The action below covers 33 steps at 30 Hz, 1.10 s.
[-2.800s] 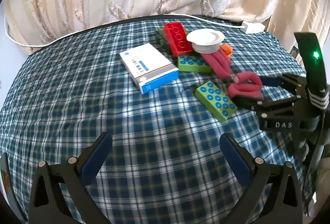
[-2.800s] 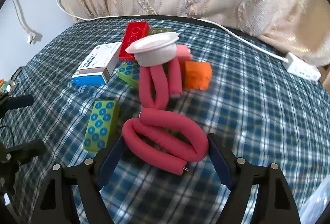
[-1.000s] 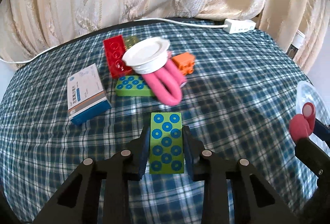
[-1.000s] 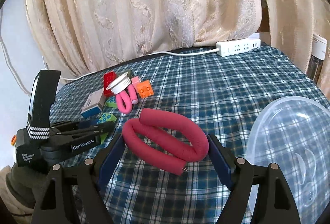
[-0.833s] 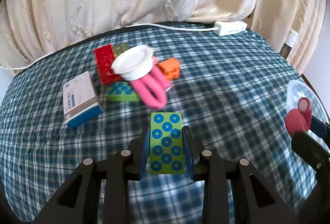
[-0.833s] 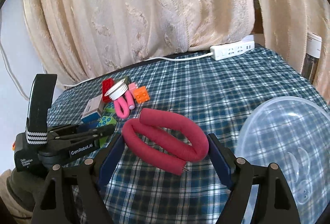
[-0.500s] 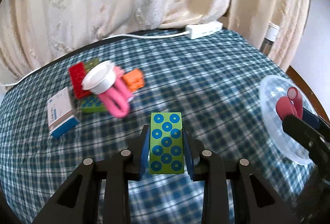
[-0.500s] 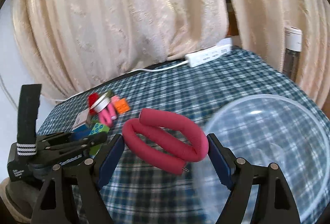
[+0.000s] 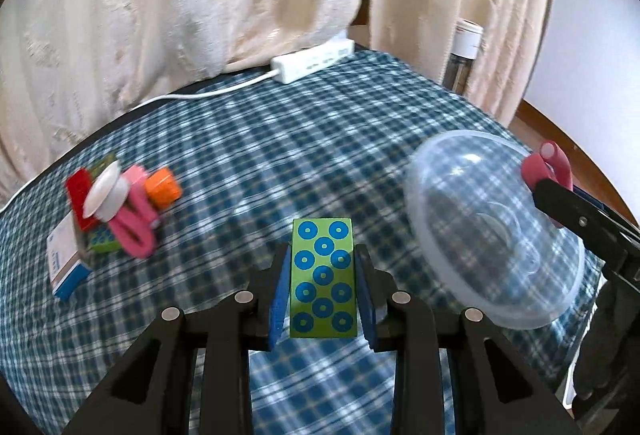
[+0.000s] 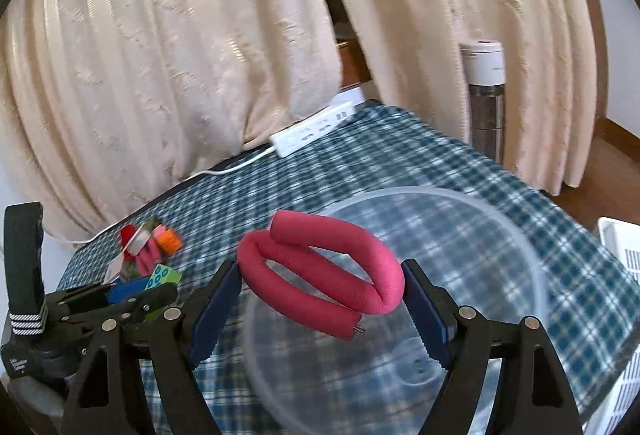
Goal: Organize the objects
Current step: 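Carry both held items over the clear bowl and lower them inside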
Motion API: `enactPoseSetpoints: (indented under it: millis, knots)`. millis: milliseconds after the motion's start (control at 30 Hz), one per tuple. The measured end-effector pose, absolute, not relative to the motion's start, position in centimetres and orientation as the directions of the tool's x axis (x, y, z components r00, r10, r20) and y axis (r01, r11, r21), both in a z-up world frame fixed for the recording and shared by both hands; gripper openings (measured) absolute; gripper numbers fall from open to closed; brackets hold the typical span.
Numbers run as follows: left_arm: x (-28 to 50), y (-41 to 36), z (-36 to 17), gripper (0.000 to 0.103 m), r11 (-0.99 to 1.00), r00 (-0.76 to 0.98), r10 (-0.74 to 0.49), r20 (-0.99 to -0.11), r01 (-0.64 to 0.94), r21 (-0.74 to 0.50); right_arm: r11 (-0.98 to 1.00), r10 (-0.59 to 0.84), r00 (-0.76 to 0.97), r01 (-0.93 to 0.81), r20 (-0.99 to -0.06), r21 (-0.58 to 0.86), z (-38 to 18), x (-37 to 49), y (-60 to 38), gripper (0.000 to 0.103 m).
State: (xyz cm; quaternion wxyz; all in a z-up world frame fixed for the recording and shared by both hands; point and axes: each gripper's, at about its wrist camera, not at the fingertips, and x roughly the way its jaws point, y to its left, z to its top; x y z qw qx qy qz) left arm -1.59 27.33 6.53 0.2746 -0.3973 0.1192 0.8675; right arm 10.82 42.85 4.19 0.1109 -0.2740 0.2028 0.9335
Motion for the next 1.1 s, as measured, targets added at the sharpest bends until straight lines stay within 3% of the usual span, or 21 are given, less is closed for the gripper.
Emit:
enactPoseSetpoints:
  millis: [1100]
  knots:
    - [0.5, 34.8, 7.8, 0.032, -0.766, -0.556, 0.447, -0.701, -0.642, 0.020, -0.837, 0.155, -0.803, -0.416, -0.576, 0.355, 2.5, 12.2, 49.0, 0.083]
